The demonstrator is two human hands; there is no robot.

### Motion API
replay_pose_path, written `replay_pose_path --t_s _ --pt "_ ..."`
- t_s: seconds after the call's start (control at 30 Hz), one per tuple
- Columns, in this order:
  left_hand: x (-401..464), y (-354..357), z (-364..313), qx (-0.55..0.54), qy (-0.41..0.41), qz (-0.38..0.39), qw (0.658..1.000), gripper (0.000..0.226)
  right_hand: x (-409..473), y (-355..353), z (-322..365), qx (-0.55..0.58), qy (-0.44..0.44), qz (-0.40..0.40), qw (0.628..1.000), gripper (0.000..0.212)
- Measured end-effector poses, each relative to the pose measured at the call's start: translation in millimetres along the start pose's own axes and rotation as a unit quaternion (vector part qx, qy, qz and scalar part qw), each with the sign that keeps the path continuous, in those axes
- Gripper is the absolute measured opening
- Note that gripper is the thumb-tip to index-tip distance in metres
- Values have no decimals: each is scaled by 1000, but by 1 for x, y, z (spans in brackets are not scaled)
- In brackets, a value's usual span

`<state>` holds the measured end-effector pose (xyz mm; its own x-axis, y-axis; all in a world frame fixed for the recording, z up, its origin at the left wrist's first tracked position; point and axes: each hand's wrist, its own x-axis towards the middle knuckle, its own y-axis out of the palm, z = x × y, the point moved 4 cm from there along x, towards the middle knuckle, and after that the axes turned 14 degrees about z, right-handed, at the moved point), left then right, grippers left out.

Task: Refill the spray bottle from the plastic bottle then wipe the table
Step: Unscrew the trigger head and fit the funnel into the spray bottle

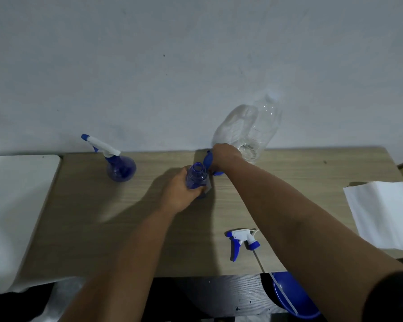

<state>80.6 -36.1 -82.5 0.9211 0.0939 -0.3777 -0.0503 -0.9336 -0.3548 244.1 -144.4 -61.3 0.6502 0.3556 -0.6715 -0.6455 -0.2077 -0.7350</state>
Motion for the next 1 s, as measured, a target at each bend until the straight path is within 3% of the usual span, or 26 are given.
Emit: replay_pose_path --t_s 0.2,0.33,0.47,0.67,1.0 --pt "-9 3 -7 -2 8 4 1000 57 -37 -23 -8 168 -76 -42 982 76" --pt "-19 12 -10 -3 0 2 1000 57 -71 -31 -15 344 -147 -53 926 102" --pt "-28 24 -16 8 -12 9 1000 53 -108 -29 -22 479 -184 -39 857 83" --pt "-35 42 -17 3 -16 7 1000 50 -144 -11 -23 558 -243 -94 788 71" --pt "-33 47 -20 33 -17 20 999 47 -158 37 -20 605 -299 -150 723 80"
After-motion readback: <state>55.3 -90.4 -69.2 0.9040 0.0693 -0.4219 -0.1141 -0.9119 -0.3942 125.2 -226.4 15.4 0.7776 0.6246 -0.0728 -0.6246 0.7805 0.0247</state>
